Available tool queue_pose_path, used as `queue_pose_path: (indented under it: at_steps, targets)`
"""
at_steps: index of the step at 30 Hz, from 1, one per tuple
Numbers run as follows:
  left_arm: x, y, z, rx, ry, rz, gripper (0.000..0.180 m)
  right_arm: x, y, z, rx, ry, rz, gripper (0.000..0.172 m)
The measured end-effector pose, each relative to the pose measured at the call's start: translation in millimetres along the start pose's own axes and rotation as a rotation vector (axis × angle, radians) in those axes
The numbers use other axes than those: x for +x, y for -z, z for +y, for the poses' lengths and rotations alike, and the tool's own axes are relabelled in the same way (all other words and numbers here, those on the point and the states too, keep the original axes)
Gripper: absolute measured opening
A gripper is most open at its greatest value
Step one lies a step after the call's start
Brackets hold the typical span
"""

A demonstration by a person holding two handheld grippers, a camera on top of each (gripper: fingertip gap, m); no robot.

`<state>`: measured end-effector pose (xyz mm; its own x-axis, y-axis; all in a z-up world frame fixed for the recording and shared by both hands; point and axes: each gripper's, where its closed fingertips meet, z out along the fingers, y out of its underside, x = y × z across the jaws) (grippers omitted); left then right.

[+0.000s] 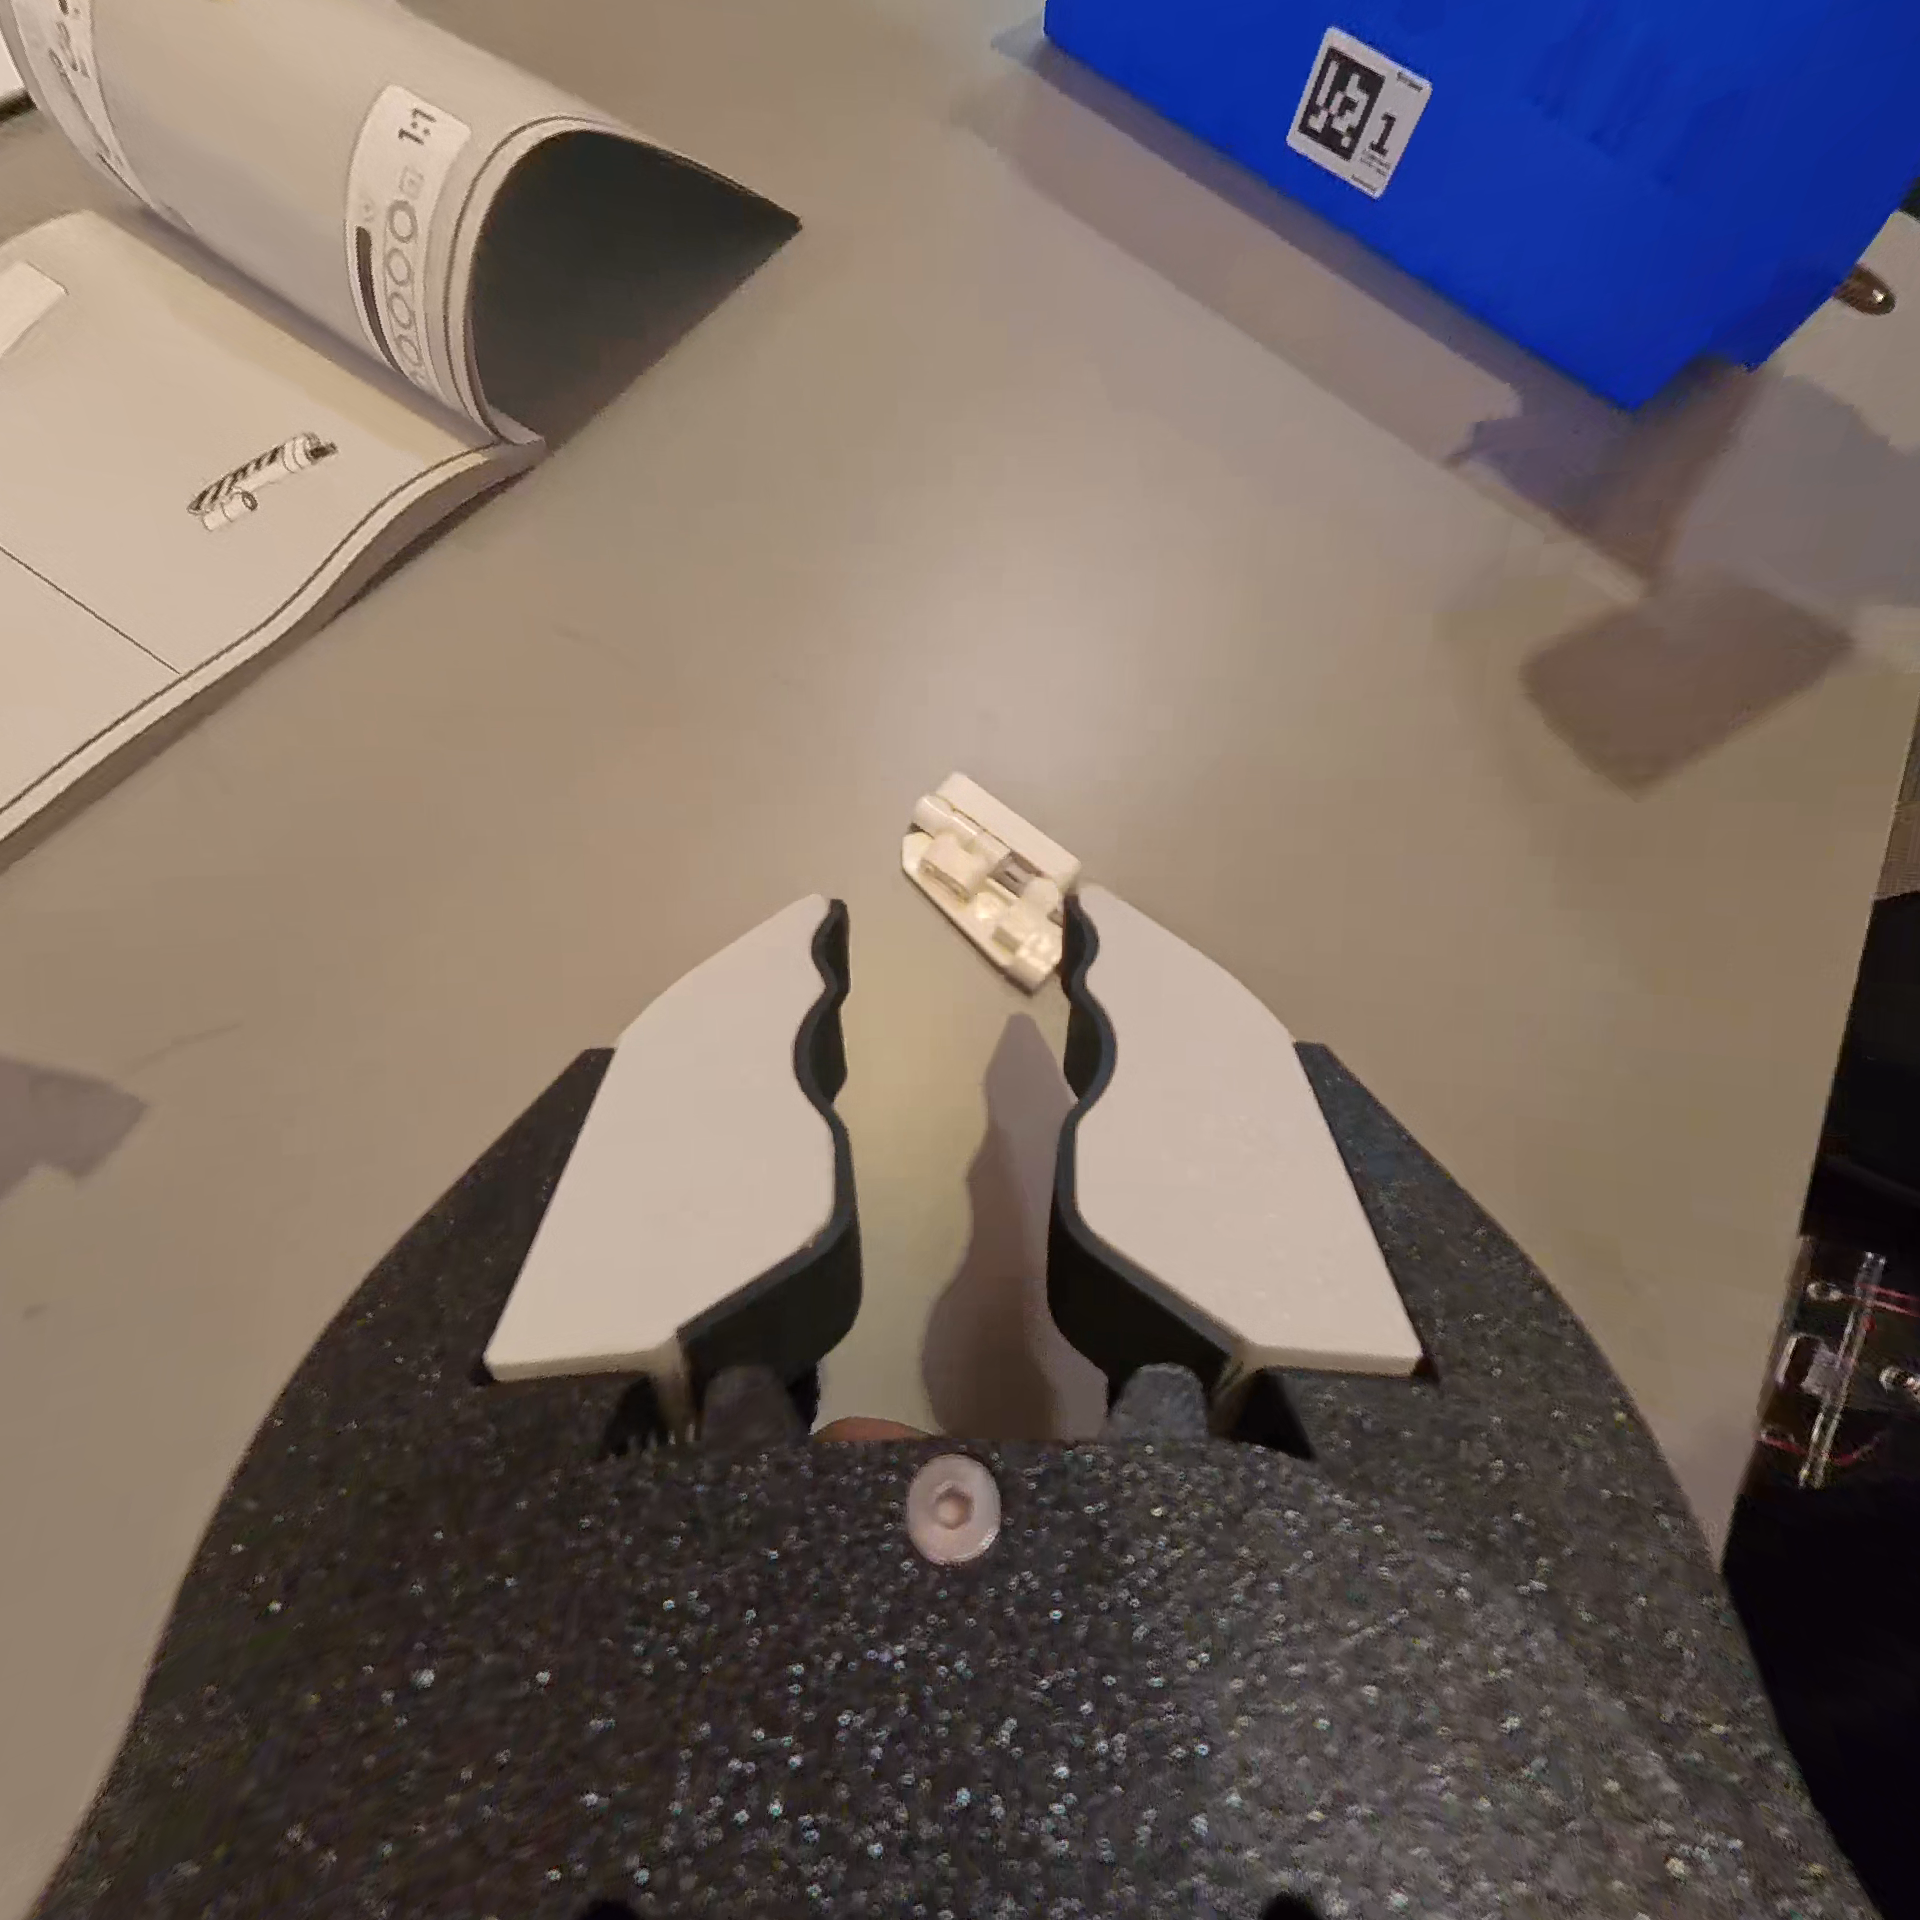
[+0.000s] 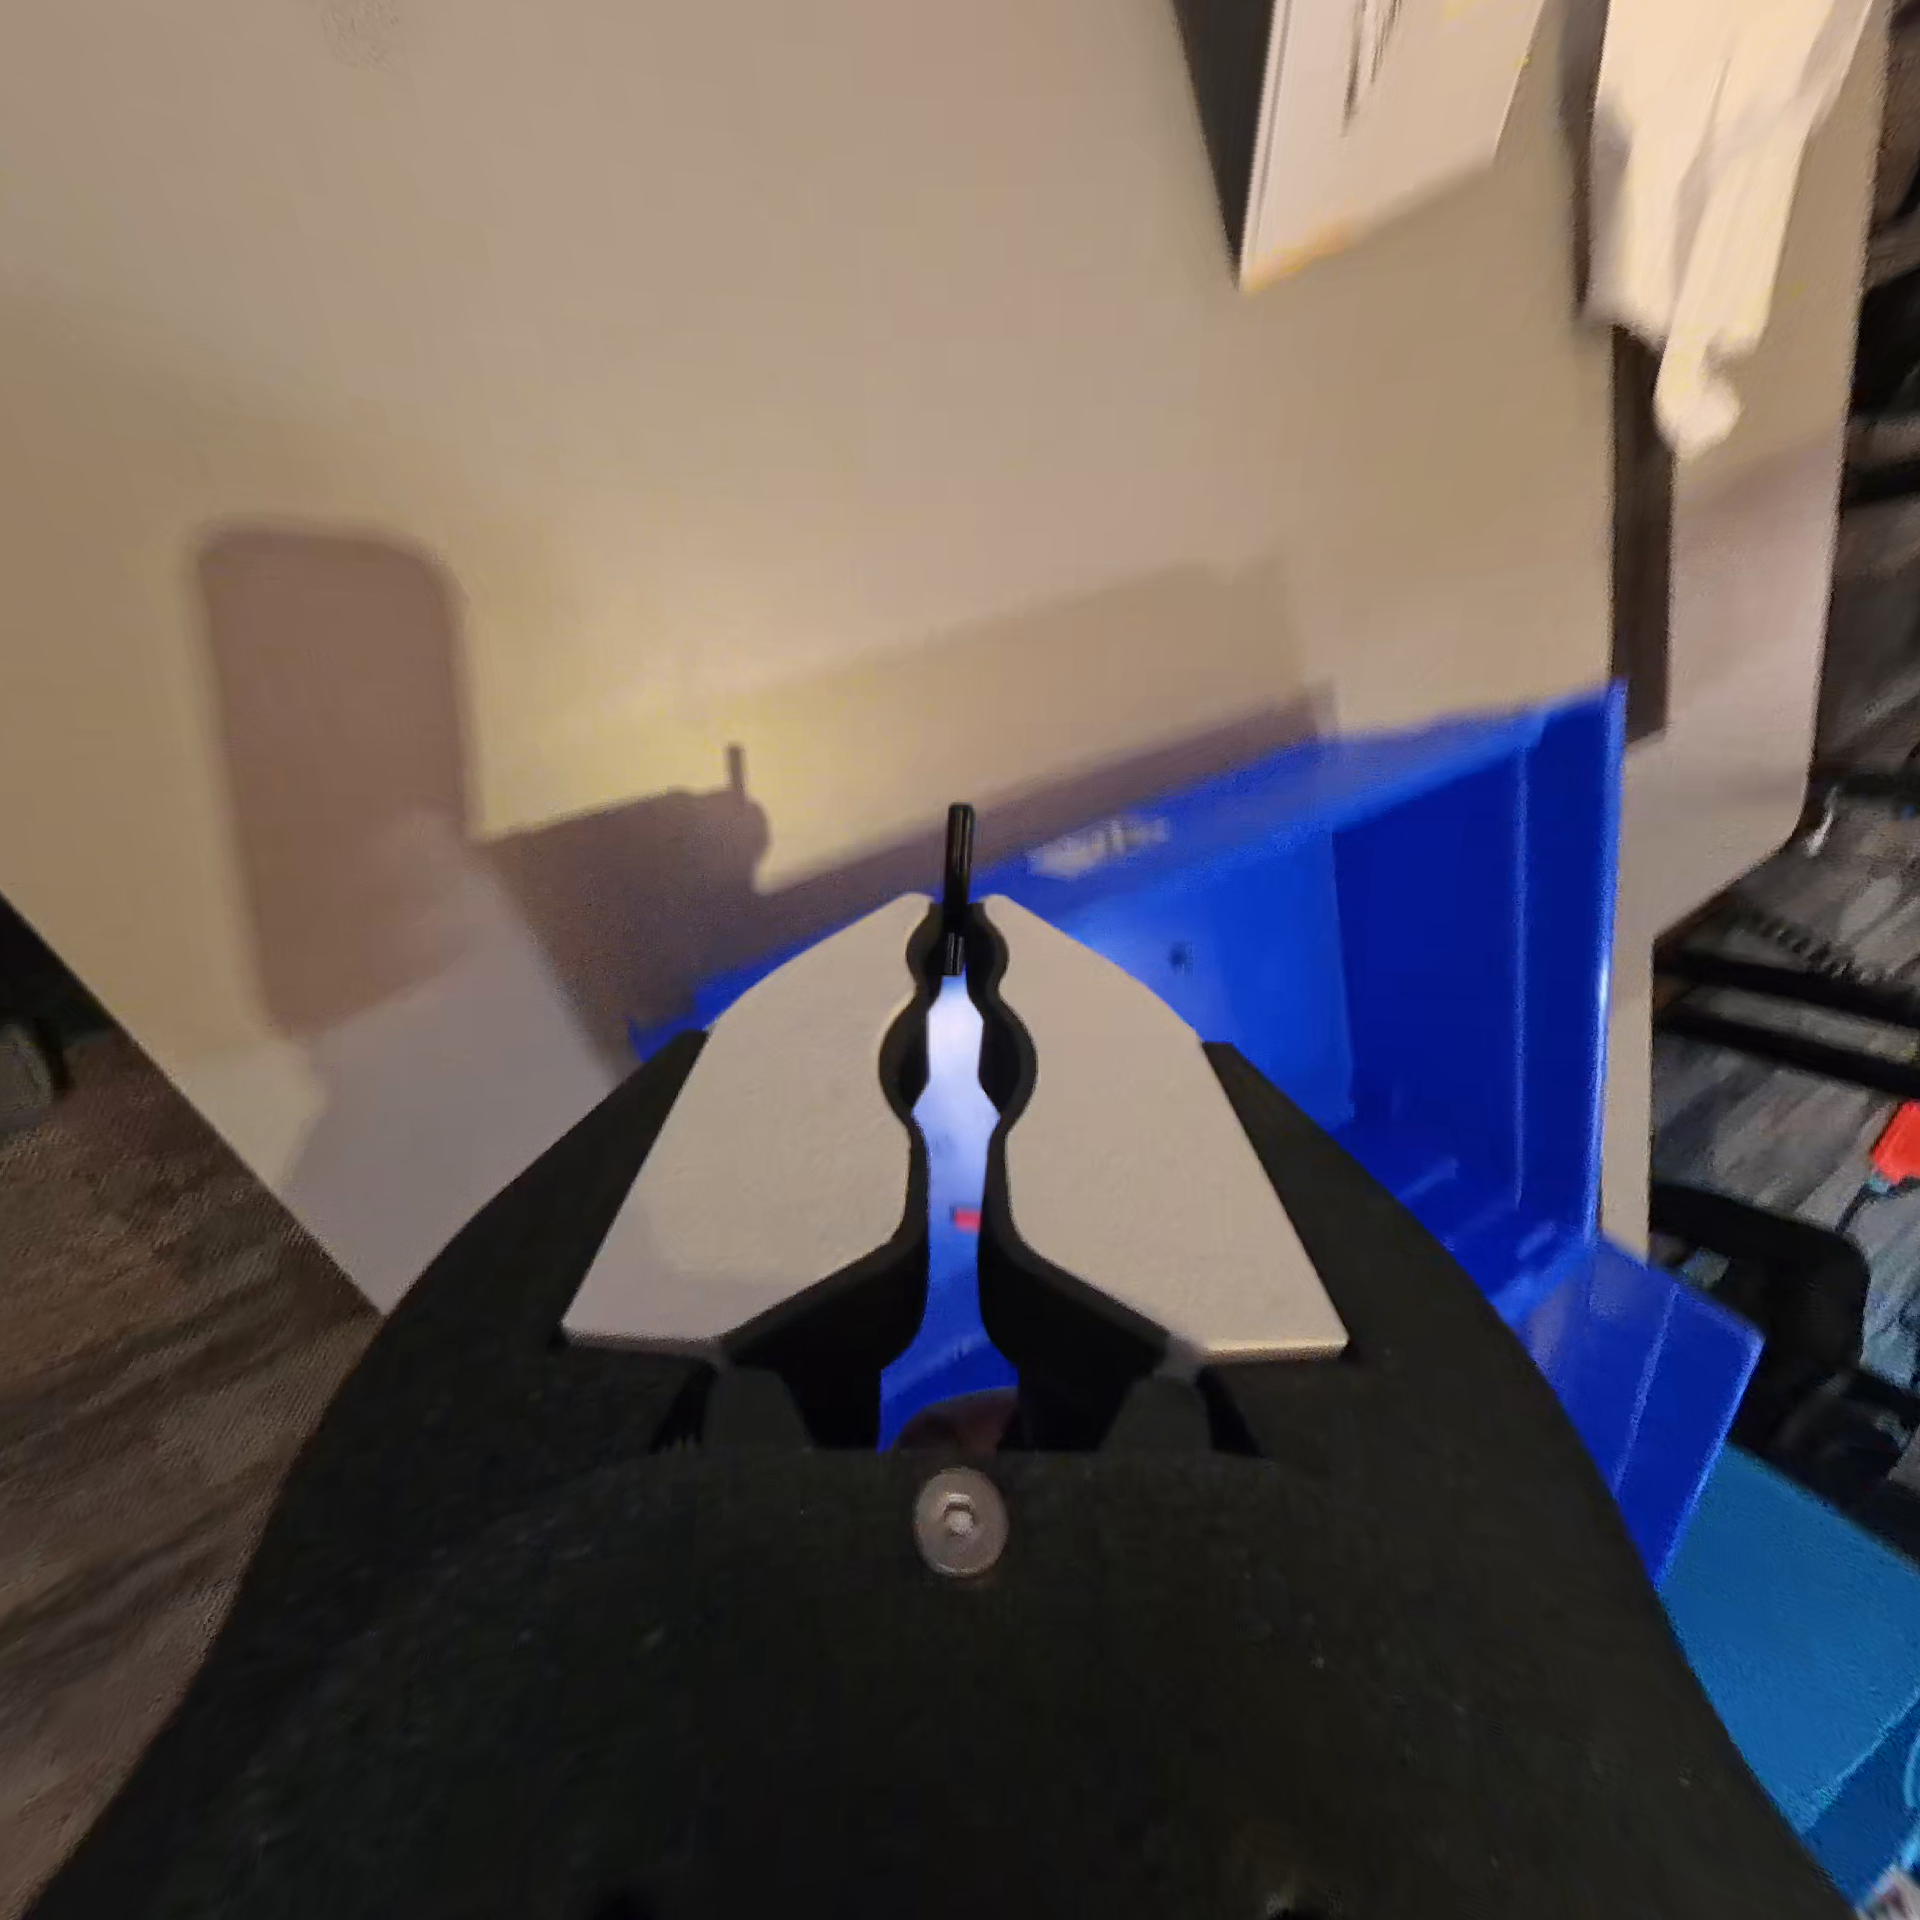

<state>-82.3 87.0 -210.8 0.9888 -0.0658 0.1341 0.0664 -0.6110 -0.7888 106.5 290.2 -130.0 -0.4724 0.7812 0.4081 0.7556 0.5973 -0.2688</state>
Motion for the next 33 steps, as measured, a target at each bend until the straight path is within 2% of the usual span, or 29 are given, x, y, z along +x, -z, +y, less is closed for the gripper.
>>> queue_pose_path:
  at_steps: [3,6,9,12,16,23,27,33]
  targets:
    - [9.8,0.5,2.4,-0.001,-0.024,-0.037,0.039,-25.6,-13.8,-66.9,0.113,0.059,-0.016,0.003]
    - [18.3,-6.1,7.9,-0.019,0.011,-0.025,0.040,-56.0,-42.6,-122.1,0.220,0.110,-0.073,0.003]
    - [20.4,-15.6,10.6,-0.039,0.042,-0.040,0.043,-70.6,-81.1,-160.2,0.295,0.108,-0.128,0.003]
    - [18.6,-25.0,12.7,-0.077,0.047,-0.091,0.049,-68.2,-115.7,-182.4,0.343,0.030,-0.177,0.003]
    - [14.9,-34.7,12.2,-0.110,0.043,-0.190,0.056,-54.8,-139.3,-189.4,0.351,-0.047,-0.164,0.003]
    - [8.6,-47.4,12.3,-0.134,0.031,-0.329,0.055,-44.7,-151.5,-184.3,0.372,-0.084,-0.132,0.003]
    - [12.1,-47.1,13.1,-0.140,-0.010,-0.281,0.037,-48.2,-151.2,-177.1,0.396,-0.071,-0.141,0.003]
    - [21.3,-45.3,15.9,-0.145,-0.163,-0.093,0.034,-54.3,-145.9,-162.6,0.418,-0.064,-0.169,0.003]
